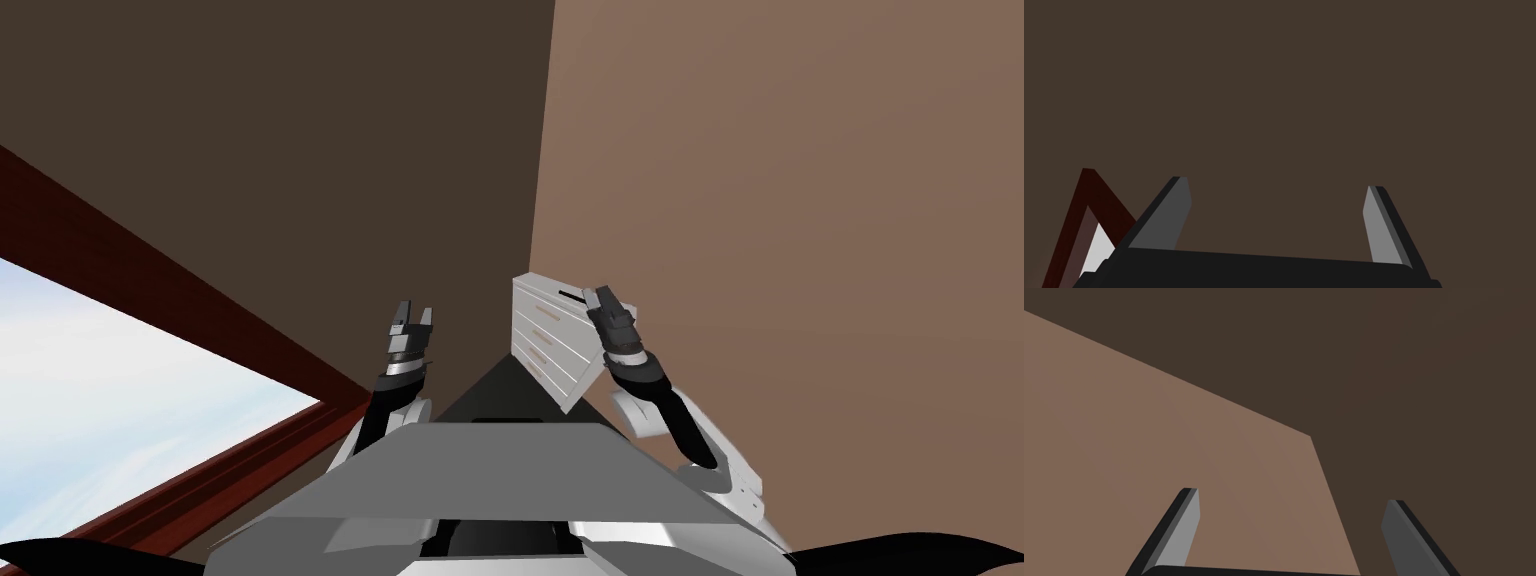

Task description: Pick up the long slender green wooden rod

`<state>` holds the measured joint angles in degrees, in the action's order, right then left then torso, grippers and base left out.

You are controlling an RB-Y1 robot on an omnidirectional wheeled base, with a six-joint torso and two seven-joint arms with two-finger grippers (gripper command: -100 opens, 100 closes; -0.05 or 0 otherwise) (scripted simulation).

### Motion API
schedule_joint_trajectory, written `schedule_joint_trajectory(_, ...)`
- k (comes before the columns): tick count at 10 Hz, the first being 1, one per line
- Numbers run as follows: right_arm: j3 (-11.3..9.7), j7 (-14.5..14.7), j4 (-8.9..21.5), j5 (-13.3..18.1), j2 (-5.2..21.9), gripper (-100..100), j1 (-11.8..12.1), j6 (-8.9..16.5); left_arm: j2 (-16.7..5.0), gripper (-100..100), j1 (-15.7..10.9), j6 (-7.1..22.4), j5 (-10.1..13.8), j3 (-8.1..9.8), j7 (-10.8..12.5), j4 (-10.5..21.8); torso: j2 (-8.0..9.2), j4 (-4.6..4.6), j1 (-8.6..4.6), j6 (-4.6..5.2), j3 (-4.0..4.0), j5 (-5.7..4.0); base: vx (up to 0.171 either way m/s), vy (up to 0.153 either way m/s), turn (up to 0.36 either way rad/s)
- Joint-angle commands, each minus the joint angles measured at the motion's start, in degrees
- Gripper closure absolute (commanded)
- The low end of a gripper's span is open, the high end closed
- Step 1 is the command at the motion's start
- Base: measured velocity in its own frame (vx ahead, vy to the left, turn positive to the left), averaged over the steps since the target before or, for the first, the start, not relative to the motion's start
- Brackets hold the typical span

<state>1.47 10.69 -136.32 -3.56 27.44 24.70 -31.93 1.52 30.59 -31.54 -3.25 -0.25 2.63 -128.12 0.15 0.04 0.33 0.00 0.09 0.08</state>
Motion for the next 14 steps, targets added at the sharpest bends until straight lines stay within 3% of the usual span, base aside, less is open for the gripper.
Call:
schedule_joint_trajectory(1, -0.1, 0.1, 0.0, 0.0, 1.8, -100, -0.1, -0.1, 0.0, 0, 0.0, 0.0, 0.0, 0.00, 0.0, 0.0, 0.00, 0.00, 0.00, 0.00, 0.00, 0.00, -0.009, 0.040, 0.001)
schedule_joint_trajectory(4, -0.4, 0.6, 1.4, 0.2, 7.4, -100, -0.8, -2.3, 0.0, 0, 0.0, 0.0, 0.0, 0.00, 0.0, 0.0, -0.03, -0.01, -0.08, 0.00, -0.02, -0.02, -0.035, 0.078, -0.022)
schedule_joint_trajectory(14, -1.1, 1.0, 4.6, 0.3, 24.2, -100, -1.6, -5.7, 0.0, 0, 0.0, 0.0, 0.0, 0.00, 0.0, 0.0, -0.12, -0.03, -0.13, 0.01, -0.07, -0.04, -0.021, 0.058, -0.021)
